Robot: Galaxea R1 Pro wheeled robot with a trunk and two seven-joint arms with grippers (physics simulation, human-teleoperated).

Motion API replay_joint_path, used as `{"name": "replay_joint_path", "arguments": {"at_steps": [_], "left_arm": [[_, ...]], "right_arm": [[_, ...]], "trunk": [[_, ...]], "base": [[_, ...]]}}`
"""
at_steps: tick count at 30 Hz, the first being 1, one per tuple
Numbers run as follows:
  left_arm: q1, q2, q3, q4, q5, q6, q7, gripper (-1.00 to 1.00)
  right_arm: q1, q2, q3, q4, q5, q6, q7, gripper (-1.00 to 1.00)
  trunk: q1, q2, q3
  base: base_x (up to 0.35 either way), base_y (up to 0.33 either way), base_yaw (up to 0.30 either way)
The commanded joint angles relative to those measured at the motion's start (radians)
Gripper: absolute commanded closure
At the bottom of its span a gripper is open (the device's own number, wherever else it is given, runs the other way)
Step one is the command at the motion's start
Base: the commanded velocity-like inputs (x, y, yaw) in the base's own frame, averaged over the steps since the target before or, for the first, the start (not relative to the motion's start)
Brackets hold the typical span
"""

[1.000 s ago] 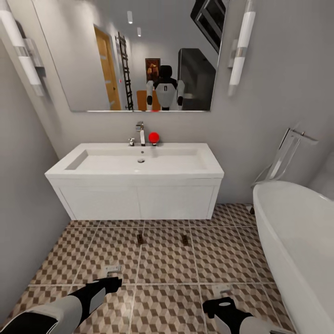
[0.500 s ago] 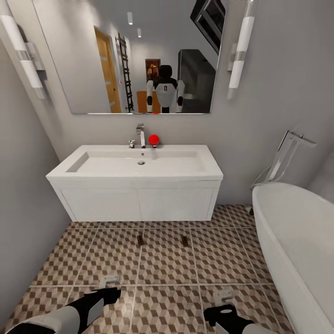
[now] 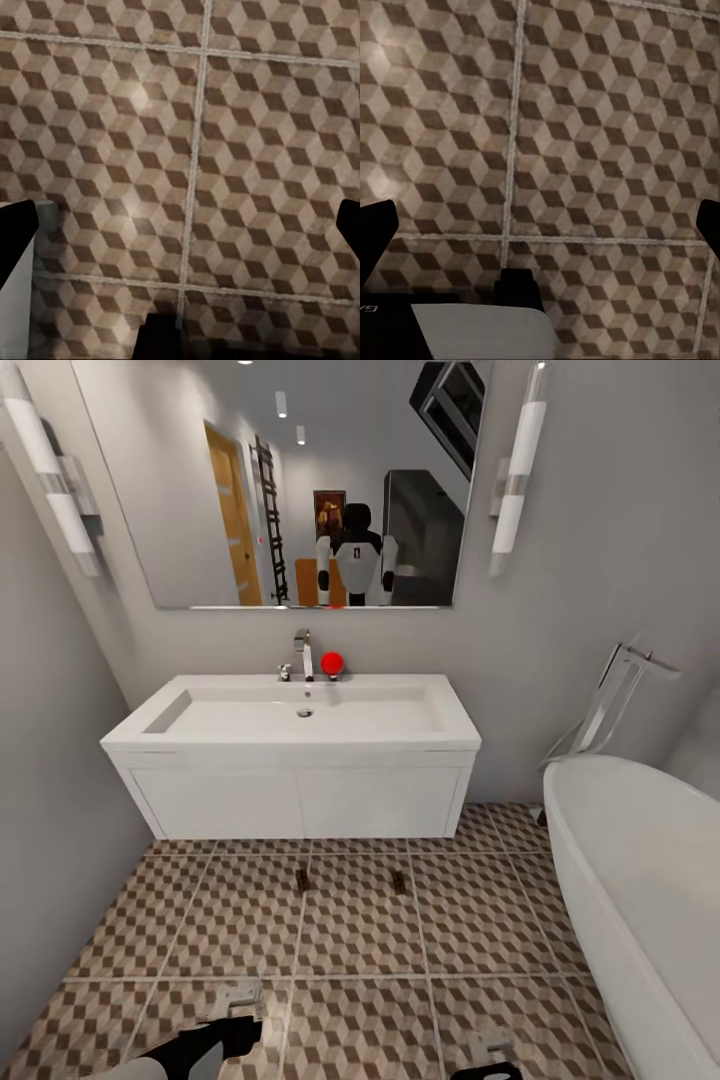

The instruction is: Take the four mousetraps from the cabinet in the bathroom and place them on the bathroom floor. Make sure all four end up on the same floor surface, and ensure that at least two of them are either under or directly next to the same bathroom sink.

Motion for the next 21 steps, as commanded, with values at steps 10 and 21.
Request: {"name": "replay_joint_path", "arguments": {"at_steps": [10,21], "left_arm": [[0.063,-0.027,-0.009,-0.001,0.009,-0.001,0.002,-1.00],[0.130,-0.039,-0.009,-0.001,0.029,-0.030,0.001,-1.00]], "right_arm": [[0.063,-0.017,-0.007,0.002,0.011,-0.004,-0.009,-1.00],[0.070,-0.042,-0.007,0.002,0.012,-0.038,-0.008,-1.00]], "trunk": [[0.000,-0.001,0.014],[0.000,-0.001,0.031]], "base": [[0.000,0.000,0.000],[0.000,0.000,0.000]]}}
